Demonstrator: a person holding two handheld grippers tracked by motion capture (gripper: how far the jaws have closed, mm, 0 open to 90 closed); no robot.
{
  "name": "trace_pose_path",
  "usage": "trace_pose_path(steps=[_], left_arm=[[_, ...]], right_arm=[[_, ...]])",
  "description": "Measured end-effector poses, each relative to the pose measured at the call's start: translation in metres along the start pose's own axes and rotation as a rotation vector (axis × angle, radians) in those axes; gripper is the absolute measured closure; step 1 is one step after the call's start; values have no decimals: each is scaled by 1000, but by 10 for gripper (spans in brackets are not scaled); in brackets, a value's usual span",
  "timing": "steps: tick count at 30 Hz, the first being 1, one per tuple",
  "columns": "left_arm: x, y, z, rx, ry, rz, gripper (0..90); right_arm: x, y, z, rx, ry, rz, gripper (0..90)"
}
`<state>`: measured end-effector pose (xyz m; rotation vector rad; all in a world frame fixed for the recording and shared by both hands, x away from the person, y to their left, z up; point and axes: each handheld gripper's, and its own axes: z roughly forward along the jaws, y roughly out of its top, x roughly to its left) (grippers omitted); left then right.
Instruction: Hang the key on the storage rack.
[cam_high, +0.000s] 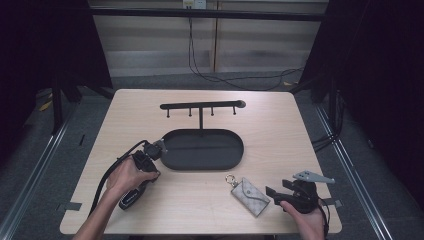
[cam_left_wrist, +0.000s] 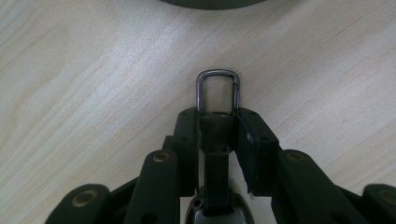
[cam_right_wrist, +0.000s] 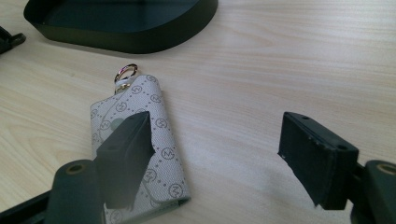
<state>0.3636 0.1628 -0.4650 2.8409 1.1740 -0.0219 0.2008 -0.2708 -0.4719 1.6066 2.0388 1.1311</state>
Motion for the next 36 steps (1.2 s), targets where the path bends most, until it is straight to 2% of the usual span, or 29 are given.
trace_pose_path(steps=[7, 12, 15, 29, 32, 36], left_arm=[[0, 1, 0, 6, -5, 9, 707], [7, 1, -1, 17, -52, 6, 707], [9, -1, -1, 10, -63, -4, 707], [12, -9, -24, -53, -105, -1, 708], [12, -11, -29, -63, -97, -19, 708], [11, -12, -35, -64, -96, -1, 708]], right_arm=[[0, 0, 2, 5, 4, 6, 257], [0, 0, 2, 8, 0, 6, 257], [-1, 0, 2, 8, 2, 7, 257], [-1, 0, 2, 8, 0, 9, 257], [-1, 0, 2, 7, 1, 10, 257], [-1, 0, 2, 8, -1, 11, 257]])
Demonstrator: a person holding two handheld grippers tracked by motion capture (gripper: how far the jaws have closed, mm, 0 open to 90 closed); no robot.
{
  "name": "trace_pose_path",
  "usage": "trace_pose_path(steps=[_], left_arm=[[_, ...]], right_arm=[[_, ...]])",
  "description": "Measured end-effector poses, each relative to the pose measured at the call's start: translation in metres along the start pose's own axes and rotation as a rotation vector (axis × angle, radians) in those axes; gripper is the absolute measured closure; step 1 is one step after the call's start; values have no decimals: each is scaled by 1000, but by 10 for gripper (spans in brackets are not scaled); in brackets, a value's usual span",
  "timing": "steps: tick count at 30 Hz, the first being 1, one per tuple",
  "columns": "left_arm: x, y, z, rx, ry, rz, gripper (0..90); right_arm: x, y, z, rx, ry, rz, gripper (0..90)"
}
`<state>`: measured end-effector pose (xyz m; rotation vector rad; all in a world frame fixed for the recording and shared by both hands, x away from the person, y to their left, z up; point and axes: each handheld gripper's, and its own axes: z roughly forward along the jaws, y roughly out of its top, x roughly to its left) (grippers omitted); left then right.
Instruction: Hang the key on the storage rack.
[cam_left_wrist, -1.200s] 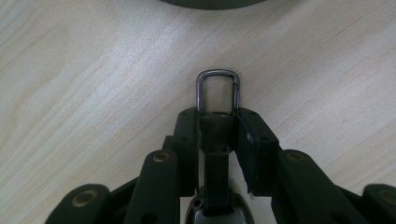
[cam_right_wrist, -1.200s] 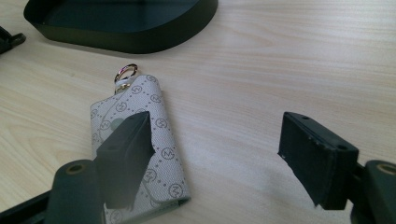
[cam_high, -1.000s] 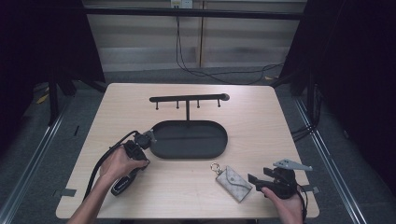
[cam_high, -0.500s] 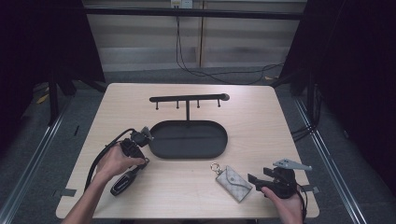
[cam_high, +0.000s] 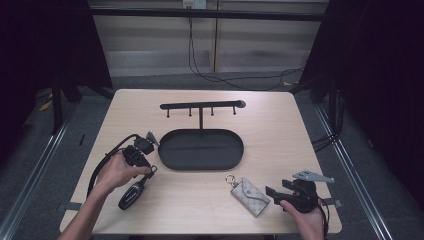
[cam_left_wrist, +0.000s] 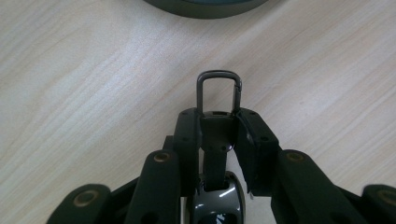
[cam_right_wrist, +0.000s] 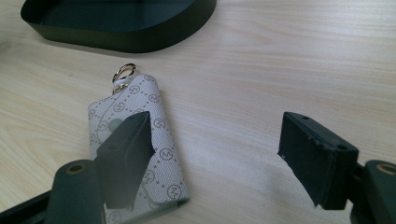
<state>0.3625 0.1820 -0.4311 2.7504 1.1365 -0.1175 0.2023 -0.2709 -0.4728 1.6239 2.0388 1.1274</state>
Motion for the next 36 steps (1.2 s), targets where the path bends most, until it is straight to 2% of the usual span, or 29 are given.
trace_pose_path(steps=[4, 13, 22, 30, 34, 36], left_arm=[[0, -2, -6, -12, -10, 13, 708], [3, -6, -17, -36, 4, -14, 708], [0, -7, -30, -42, 0, 12, 708], [0, -8, -40, -64, 14, 4, 708], [-1, -7, -44, -62, 12, 36, 708], [-2, -6, -45, -64, 13, 38, 708]], right_arm=[[0, 0, 0, 0, 0, 0, 257], [0, 0, 0, 0, 1, 0, 257], [0, 0, 1, 0, 5, -5, 242], [2, 1, 0, -6, 19, -16, 190], [3, 1, 1, -5, 25, -24, 156], [3, 1, 0, -5, 21, -30, 152]])
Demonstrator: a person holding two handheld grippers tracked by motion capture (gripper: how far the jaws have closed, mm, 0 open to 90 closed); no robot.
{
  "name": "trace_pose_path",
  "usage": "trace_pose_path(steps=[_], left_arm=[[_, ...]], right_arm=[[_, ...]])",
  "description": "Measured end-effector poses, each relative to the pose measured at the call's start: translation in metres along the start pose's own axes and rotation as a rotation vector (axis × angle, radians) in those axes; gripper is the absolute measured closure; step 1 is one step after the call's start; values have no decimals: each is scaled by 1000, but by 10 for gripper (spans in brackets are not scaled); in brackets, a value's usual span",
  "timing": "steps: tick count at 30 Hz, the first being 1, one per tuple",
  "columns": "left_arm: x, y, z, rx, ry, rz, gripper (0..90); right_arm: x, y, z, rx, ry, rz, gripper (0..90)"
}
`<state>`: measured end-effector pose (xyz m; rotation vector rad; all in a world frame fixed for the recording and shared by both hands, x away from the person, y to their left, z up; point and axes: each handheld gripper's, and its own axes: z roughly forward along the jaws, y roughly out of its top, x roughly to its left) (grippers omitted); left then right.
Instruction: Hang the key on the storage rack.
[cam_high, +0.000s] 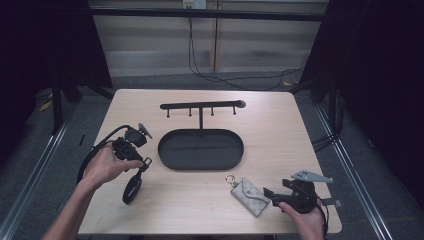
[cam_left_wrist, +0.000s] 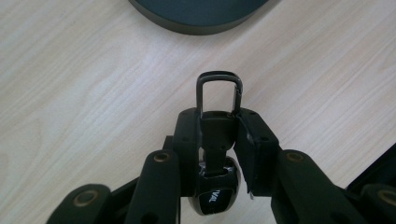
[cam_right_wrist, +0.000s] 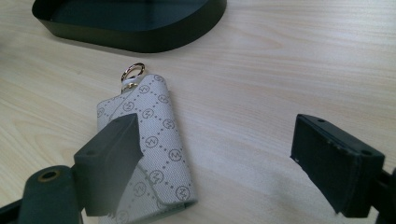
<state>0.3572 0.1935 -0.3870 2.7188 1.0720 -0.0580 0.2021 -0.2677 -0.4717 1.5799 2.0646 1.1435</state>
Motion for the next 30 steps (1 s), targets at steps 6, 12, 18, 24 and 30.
trace_pose_path(steps=[6, 12, 18, 24, 30], left_arm=[[-1, 1, -10, -29, 11, 8, 708], [-4, 4, -19, -33, 1, 17, 708], [-7, 7, -26, -29, 16, 17, 708], [-9, 9, -36, -33, 17, 34, 708], [-8, 12, -48, -52, 7, 49, 707]], right_arm=[[0, 0, 0, 0, 3, 1, 146], [-1, 0, 1, 4, 2, 4, 145], [-1, 0, 1, 4, 3, 8, 146], [-1, 0, 1, 9, 0, 8, 146], [-1, 0, 1, 9, 0, 9, 146]])
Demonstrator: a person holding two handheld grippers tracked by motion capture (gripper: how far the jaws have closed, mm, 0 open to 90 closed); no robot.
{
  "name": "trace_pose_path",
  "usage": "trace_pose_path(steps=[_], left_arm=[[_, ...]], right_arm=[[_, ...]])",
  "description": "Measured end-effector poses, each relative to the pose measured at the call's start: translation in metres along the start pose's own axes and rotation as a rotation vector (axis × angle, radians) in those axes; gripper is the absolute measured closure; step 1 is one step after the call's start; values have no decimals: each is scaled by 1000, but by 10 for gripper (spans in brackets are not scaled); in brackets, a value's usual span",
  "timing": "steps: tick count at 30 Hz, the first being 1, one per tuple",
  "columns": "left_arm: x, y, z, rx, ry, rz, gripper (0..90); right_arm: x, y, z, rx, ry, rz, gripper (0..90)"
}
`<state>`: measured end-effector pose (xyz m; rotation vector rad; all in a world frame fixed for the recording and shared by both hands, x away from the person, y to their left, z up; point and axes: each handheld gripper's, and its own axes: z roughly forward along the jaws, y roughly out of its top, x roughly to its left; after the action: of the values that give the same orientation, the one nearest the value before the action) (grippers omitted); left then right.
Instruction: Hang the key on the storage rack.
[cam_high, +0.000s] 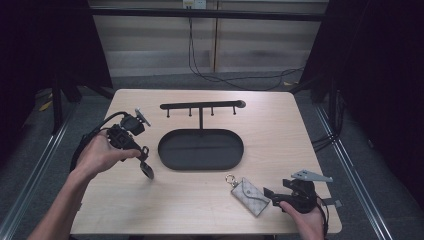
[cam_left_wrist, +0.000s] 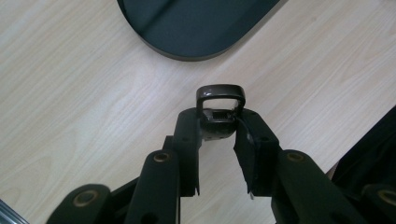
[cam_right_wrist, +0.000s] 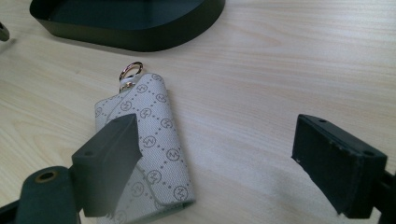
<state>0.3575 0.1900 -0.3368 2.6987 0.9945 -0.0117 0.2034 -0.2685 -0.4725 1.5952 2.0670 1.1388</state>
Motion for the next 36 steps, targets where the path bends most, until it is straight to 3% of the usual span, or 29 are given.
trace_pose_path(steps=[12, 21, 36], left_arm=[[-2, 13, -9, 2, -3, 15, 707], [-2, 32, -15, 16, -1, 36, 707], [1, 61, -20, 0, -7, 4, 707]], right_arm=[[-1, 0, 0, 0, 2, 1, 146], [-1, 0, 0, 0, 3, 6, 147], [-1, 0, 1, 5, 8, 9, 147]])
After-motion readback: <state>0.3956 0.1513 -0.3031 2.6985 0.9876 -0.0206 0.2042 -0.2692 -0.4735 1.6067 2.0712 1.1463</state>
